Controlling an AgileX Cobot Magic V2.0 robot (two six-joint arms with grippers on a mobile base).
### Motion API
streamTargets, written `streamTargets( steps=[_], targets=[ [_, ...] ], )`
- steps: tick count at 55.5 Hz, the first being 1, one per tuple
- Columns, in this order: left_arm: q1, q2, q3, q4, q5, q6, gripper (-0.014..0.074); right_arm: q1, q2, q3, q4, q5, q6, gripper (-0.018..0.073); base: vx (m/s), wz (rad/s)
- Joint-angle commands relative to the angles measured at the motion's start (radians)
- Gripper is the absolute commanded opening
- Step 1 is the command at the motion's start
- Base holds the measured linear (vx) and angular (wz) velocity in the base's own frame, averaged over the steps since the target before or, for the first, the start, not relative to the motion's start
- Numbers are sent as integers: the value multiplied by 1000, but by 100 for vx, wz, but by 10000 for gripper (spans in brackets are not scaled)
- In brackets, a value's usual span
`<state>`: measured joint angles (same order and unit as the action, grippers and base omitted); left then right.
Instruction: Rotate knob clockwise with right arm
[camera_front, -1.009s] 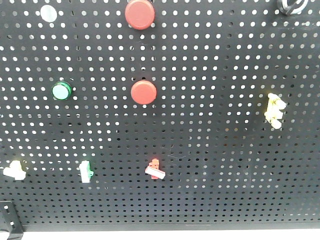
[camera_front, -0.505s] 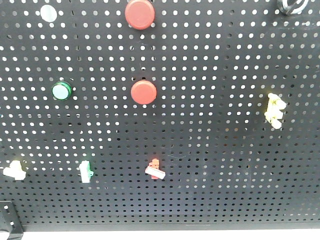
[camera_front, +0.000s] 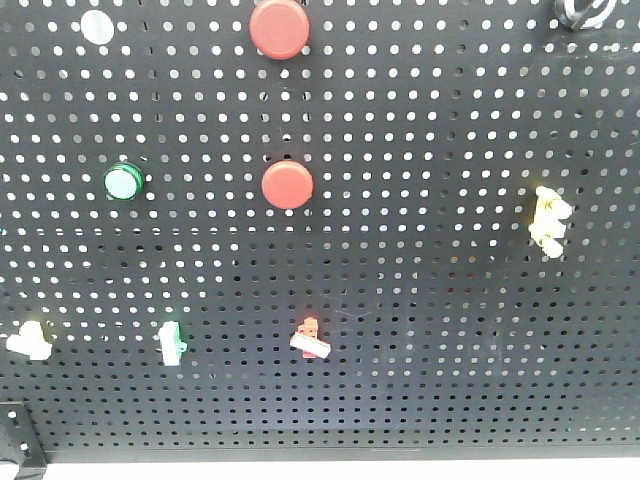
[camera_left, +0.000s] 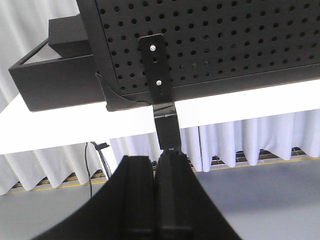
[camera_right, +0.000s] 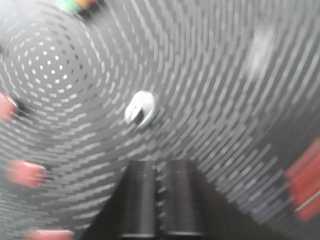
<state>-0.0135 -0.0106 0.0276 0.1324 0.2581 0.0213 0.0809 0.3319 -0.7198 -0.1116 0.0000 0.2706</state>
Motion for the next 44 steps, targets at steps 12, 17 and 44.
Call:
streamTargets(
  steps=[12,17,44],
  targets=[
    [-3,-16,27,-8,-82,-1,-6,-65,-356,319,87,-158,-278,-11,0,0],
    [-3,-18,27,-8,-80,-1,-6,-73,-343,393,80,-119,-278,-11,0,0],
    [-3,-16,27,-8,-77,-1,-6,-73,-354,764,93,-159,-338,-8,0,0]
  ],
)
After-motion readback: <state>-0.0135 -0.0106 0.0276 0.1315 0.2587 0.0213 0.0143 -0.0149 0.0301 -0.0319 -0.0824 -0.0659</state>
